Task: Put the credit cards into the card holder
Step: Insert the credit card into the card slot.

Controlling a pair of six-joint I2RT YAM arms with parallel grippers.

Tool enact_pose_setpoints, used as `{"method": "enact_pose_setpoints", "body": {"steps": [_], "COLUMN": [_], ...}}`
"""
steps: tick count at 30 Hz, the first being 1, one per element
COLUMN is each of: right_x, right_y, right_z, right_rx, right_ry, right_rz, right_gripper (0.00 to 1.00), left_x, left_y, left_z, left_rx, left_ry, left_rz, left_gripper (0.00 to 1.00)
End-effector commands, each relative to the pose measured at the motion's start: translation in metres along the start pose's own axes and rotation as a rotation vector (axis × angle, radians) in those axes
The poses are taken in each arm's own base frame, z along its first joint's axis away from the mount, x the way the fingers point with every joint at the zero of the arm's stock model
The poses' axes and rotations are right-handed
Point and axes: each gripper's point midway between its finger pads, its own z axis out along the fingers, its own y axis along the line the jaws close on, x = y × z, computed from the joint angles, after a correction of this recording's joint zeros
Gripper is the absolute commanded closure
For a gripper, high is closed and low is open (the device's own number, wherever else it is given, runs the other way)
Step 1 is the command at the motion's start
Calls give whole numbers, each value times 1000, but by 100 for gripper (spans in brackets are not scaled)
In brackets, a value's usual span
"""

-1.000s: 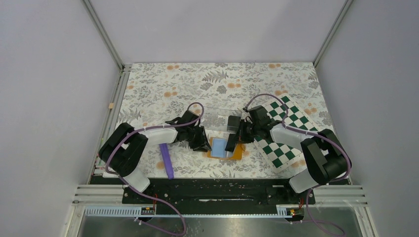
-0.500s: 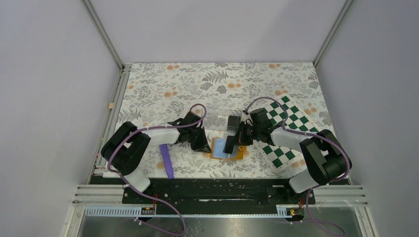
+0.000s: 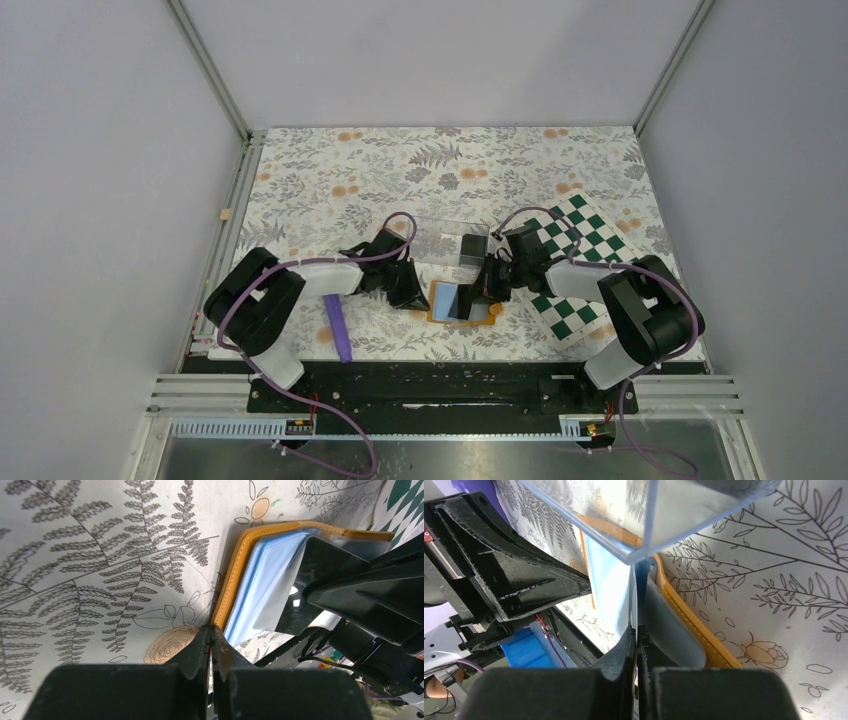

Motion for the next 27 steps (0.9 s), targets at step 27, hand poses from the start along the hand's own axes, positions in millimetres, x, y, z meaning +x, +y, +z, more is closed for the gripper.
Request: {"method": "enact_pose_setpoints", "body": {"steps": [27], "right_x": [31], "right_y": [-28], "right_z": [-16], "right_rx": [211], "right_ry": [176], "right_rz": [42], "right_gripper": [100], "left_x": [14], "left_y": [13], "left_z": [13], "left_rx": [-143], "left_ry": [41], "left_rz": [89], "left_gripper": [100]}}
